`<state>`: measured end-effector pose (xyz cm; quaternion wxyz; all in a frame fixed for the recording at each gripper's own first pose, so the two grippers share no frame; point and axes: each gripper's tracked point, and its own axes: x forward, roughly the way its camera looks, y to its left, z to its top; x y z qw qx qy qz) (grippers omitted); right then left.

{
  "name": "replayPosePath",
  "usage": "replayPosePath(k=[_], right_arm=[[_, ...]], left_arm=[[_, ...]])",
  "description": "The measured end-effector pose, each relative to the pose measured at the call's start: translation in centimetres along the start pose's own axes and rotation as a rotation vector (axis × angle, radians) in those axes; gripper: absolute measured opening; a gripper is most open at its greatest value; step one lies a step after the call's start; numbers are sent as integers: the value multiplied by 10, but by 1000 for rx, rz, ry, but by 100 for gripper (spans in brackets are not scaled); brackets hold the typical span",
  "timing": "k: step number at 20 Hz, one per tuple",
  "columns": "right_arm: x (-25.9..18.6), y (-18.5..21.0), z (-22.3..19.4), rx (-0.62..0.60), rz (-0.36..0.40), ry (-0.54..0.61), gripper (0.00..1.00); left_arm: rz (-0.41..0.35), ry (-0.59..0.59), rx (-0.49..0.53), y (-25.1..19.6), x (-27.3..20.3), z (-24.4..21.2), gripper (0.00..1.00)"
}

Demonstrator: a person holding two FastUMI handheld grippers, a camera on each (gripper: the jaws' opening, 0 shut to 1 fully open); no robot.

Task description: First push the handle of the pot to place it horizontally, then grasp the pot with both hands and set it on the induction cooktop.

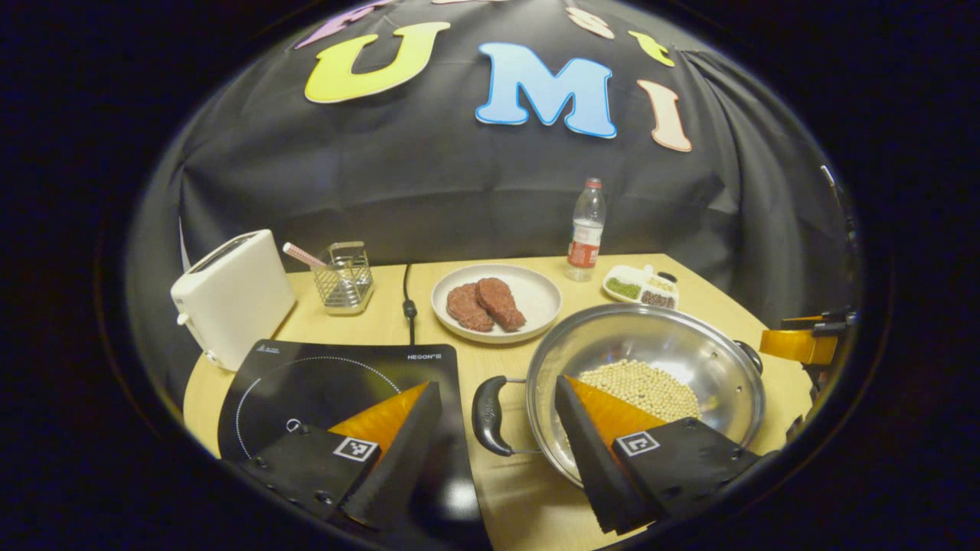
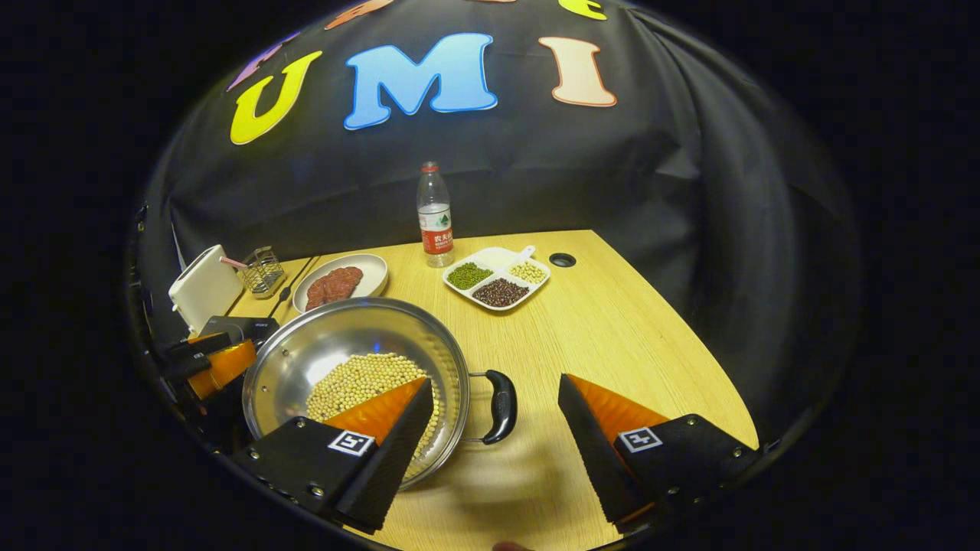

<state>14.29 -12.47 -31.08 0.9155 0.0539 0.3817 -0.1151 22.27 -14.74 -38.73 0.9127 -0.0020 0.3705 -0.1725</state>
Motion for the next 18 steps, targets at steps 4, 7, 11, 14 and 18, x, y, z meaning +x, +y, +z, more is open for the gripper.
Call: replayPosePath(k=[4,7,11,14,18], right_arm=[[13,4,-5,4,-6,24,100],[22,7,-16,-1,0,63,100],[27,8,-22,-11,-3,84,100],[27,7,-25,-16,-2,90,100],[26,4,-28,-10,-4,93,100]], left_arm=[[-18,53,-18,-6,13,-14,98],[-22,56,-30,-10,19,-16,98],[-33,82,-23,-21,23,-22,93],[14,52,-47,-12,20,-15,92],[57,67,-43,1,18,-20,88]])
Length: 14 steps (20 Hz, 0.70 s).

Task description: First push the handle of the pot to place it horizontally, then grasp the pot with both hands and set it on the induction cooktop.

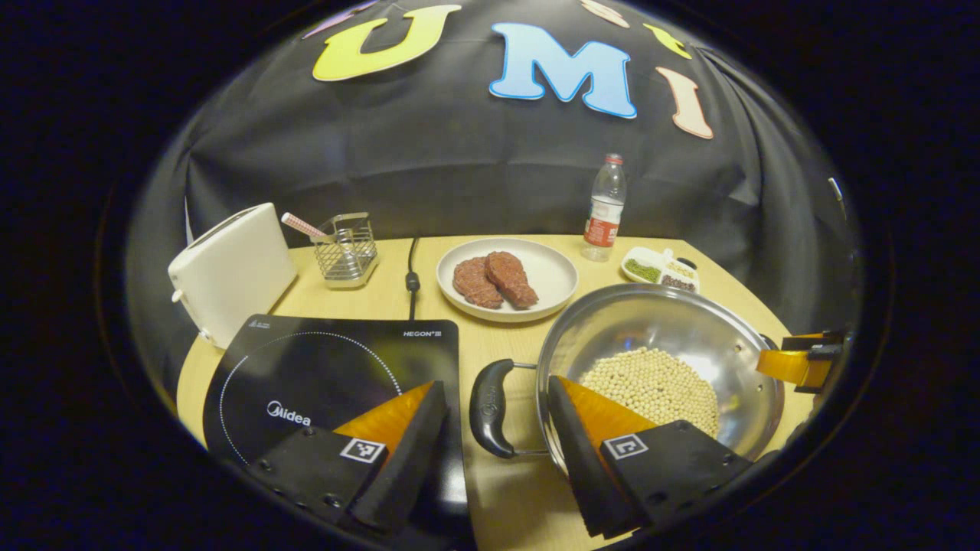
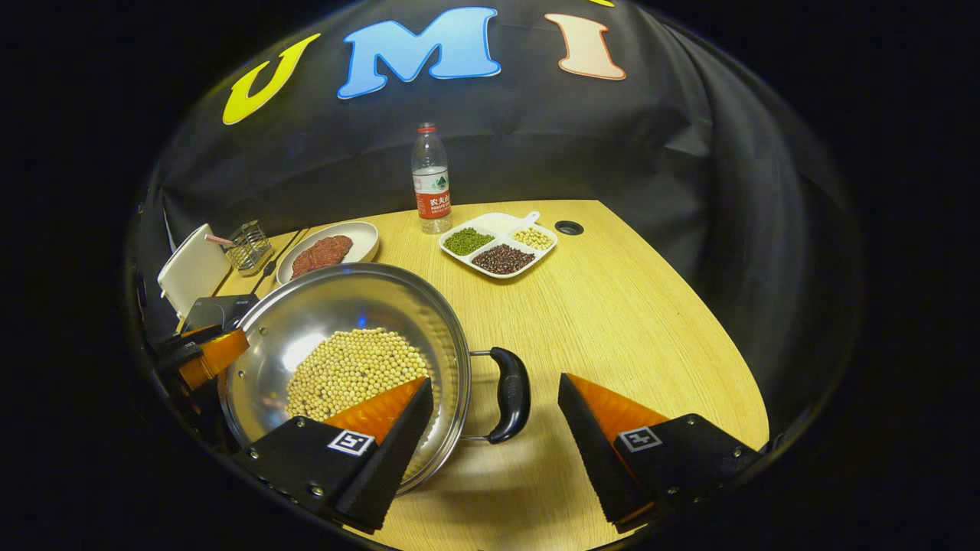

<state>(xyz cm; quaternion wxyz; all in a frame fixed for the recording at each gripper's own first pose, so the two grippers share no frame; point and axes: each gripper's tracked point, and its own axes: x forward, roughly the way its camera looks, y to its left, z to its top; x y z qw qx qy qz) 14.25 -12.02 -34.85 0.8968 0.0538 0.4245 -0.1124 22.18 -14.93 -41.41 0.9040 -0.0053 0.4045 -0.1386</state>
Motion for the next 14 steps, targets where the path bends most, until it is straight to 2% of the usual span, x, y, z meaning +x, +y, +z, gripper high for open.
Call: replayPosePath(k=[2,4,7,9,10,11,12,13,14], right_arm=[[2,0,-2,7,2,7,100],[5,2,-1,8,6,9,100],[10,3,-4,13,6,20,92],[11,4,-4,16,11,25,83],[12,0,-3,15,1,21,82],[12,0,-2,18,-2,19,68],[12,0,-1,22,1,19,63],[13,1,-2,22,1,23,62],[15,0,-2,22,1,24,62]], left_arm=[[-9,-2,18,-4,2,1,93],[-35,-2,33,-15,4,3,92],[-22,18,53,-18,11,-2,89],[-28,9,38,-18,11,0,83],[-10,9,43,-13,13,-1,82],[-10,16,30,-11,6,-5,82],[-10,9,29,-12,12,-2,68],[-10,19,28,-13,11,-6,64],[-9,15,28,-13,11,-4,72]])
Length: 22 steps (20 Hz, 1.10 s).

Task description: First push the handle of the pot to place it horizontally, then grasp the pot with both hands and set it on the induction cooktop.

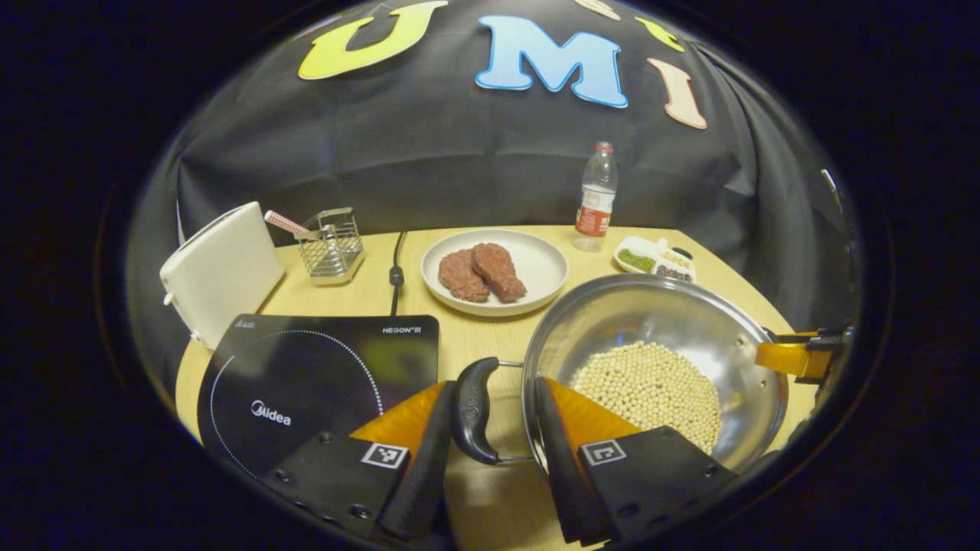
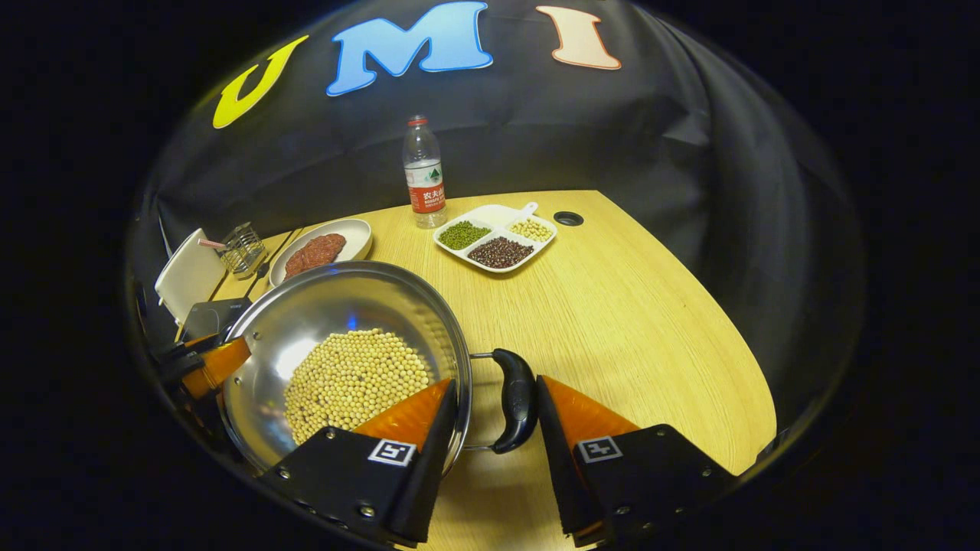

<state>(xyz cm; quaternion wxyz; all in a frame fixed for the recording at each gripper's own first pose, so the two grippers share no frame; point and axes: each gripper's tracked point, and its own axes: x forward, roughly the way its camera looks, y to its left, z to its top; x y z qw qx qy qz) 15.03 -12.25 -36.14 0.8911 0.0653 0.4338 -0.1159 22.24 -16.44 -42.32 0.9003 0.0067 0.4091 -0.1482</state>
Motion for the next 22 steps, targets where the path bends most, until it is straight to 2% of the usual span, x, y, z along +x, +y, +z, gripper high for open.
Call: replayPosePath(k=[3,4,6,8,9,10,12,14,17,19,20,22], right_arm=[[0,0,1,1,0,12,60],[0,-1,2,-3,-2,13,59],[3,-1,4,-9,-8,16,59],[5,-1,4,-19,-8,16,59],[7,-1,3,-25,-9,18,60],[8,-1,3,-34,-10,23,60],[7,-1,3,-70,-21,17,58],[6,0,3,-77,-26,18,47],[1,0,7,-86,-29,2,47],[-5,-2,10,-96,-39,-16,47],[-8,-3,11,-101,-42,-22,47],[-14,-4,13,-100,-46,-24,47]], left_arm=[[0,1,-4,0,0,-2,64],[2,-1,0,-1,0,-2,64],[9,-6,11,0,-1,-3,71],[18,-11,12,-1,-2,-3,63],[23,-11,16,0,-1,-4,68],[27,-9,24,0,-1,-4,63],[30,-9,37,-1,-1,-3,64],[23,-17,25,-2,0,0,60],[27,-13,0,-1,-2,-3,61],[21,-4,-14,-4,-5,-5,57],[15,-11,-21,-5,-7,-4,60],[12,-17,-11,-7,-13,1,60]])
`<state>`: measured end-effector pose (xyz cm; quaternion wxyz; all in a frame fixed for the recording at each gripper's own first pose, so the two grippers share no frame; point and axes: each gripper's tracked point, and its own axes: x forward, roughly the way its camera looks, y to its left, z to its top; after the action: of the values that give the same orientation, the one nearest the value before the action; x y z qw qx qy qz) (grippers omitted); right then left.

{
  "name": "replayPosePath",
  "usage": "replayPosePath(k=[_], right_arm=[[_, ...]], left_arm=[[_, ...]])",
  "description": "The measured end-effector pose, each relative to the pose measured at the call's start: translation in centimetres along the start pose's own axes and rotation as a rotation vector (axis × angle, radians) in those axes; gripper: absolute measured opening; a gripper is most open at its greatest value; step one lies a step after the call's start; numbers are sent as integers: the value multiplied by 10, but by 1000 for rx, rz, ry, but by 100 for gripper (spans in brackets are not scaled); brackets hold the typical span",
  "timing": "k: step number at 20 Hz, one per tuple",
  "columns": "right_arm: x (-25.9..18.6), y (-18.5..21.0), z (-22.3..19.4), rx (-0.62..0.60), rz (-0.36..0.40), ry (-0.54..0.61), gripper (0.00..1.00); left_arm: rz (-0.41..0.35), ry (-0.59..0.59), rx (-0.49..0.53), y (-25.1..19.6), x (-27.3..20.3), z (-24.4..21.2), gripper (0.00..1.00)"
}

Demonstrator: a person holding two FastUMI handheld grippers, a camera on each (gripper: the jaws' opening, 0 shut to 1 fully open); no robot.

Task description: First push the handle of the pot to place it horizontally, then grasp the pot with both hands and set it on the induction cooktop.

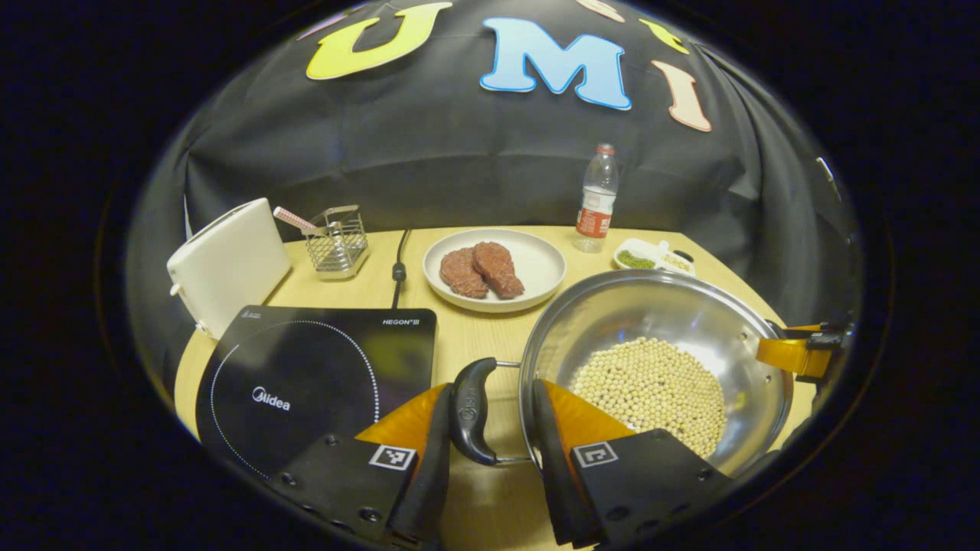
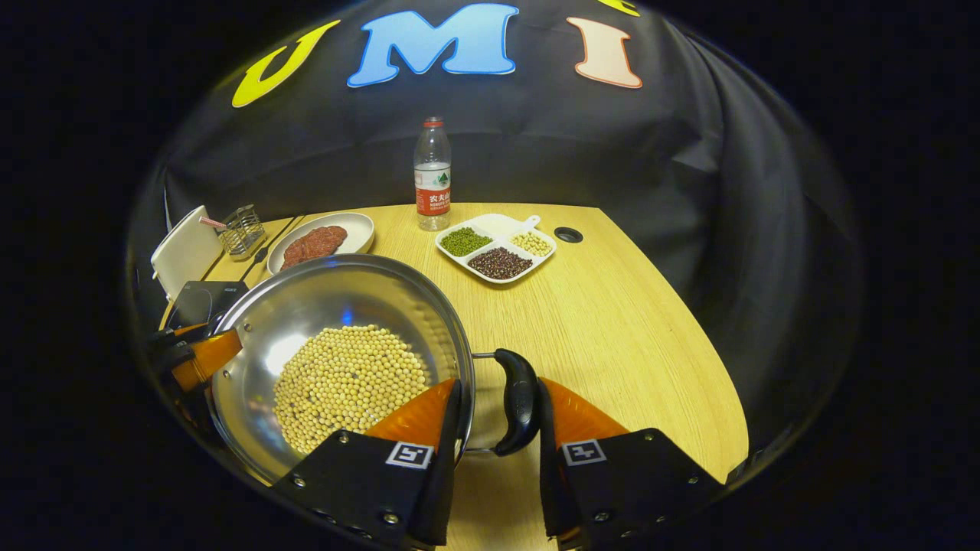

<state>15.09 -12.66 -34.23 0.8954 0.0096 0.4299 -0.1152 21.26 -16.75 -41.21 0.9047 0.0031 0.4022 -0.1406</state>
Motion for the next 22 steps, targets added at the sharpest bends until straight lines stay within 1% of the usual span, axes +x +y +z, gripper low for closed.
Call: replayPosePath(k=[1,2,3,8,9,11,16,22], right_arm=[[-4,0,2,4,-1,2,47],[-6,1,4,8,2,-2,47],[-11,2,7,8,4,-5,47],[-28,22,24,0,30,-20,47],[-30,29,27,-7,40,-21,47],[-32,45,31,-15,65,-23,47],[-37,91,36,-43,130,-20,47],[-42,155,37,-70,205,-2,47]], left_arm=[[-1,-3,1,1,-3,3,60],[0,-9,1,1,-6,8,57],[-1,-15,1,3,-11,12,60],[24,-35,-6,24,-34,30,60],[34,-37,-10,32,-38,32,64],[58,-39,-19,50,-47,34,57],[118,-33,-43,99,-66,29,57],[195,-35,-58,166,-84,20,56]])
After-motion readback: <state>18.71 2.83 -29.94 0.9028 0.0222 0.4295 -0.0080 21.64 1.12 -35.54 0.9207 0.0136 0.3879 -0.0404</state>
